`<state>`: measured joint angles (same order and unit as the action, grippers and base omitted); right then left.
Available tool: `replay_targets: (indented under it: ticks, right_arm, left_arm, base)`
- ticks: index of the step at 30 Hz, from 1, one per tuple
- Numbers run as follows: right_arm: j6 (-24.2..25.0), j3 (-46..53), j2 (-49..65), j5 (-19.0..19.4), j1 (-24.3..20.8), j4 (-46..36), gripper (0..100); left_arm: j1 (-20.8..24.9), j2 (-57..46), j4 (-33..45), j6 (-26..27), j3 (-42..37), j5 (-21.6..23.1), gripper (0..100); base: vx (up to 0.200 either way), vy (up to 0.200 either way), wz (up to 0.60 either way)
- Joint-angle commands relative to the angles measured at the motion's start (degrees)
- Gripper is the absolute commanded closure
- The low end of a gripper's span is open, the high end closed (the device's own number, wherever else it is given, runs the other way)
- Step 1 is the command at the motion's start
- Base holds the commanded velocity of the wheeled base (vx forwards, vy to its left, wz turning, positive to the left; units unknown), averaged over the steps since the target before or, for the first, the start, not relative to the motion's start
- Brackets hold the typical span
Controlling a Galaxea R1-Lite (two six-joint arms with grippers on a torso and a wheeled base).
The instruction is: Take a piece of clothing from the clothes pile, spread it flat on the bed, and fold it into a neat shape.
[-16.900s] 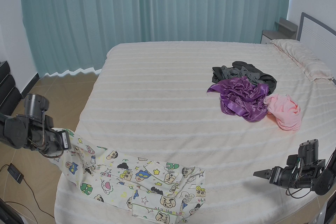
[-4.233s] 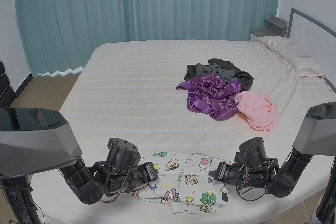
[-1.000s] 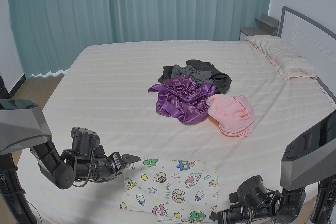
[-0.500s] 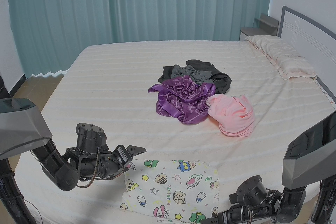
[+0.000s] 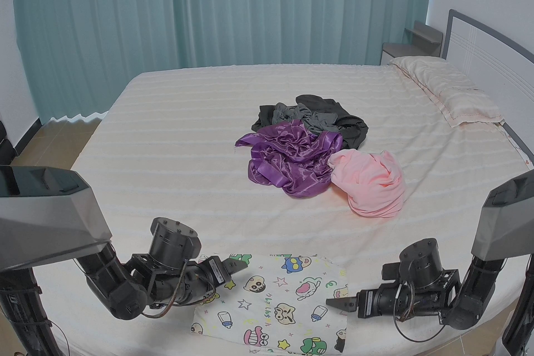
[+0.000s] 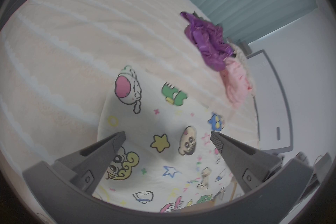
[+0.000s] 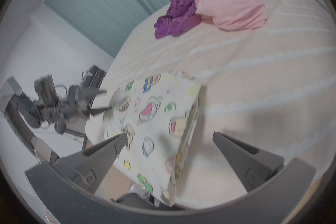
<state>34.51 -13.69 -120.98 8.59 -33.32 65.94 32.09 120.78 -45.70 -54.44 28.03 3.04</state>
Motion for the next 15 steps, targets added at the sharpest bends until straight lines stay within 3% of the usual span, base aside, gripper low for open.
replay_targets:
  ticks: [1,6,15]
  right_arm:
    - [2.4,-4.77,-3.03,-1.04,2.29,0.07,0]
    - [6.27,-9.95,-6.02,-2.88,2.38,-0.02,0]
    - [6.88,-13.47,-9.54,-2.79,2.38,-0.11,0]
  left_arm:
    - [2.19,3.58,3.69,0.39,2.3,-1.28,0]
    - [1.66,2.53,3.95,0.3,2.38,-1.89,0]
    - [0.61,-4.86,4.13,0.04,1.68,-1.37,0]
  base:
    - [0.0,0.0,0.0]
    - [0.0,0.0,0.0]
    - [0.0,0.0,0.0]
